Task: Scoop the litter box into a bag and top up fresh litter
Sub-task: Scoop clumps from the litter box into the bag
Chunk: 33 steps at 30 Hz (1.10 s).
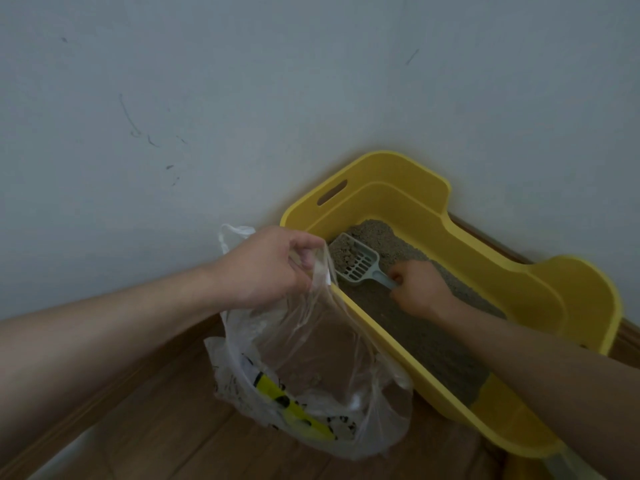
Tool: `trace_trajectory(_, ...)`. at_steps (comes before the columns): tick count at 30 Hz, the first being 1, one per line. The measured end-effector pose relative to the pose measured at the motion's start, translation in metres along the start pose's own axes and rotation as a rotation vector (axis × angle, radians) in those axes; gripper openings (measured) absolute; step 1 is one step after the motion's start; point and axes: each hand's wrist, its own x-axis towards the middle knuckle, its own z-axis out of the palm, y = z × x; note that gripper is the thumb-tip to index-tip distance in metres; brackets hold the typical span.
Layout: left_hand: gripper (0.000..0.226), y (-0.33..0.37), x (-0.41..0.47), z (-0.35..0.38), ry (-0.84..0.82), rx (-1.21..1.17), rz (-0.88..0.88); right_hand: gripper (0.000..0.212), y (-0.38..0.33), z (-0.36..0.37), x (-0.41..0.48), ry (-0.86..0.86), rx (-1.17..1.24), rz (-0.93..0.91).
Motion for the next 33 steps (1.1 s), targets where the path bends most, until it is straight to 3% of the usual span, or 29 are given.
trace_trajectory(18,0.067,0.007,-0.018,0.0,0.012,0.134,0.003,0.033,0.012,-0.024,-0.045,0.032,0.107,-0.07)
trace_trajectory(33,0.061,0.015,-0.034,0.007,0.018,0.236,-0.03,0.031,0.043,-0.062,-0.1,0.032,0.108,-0.062)
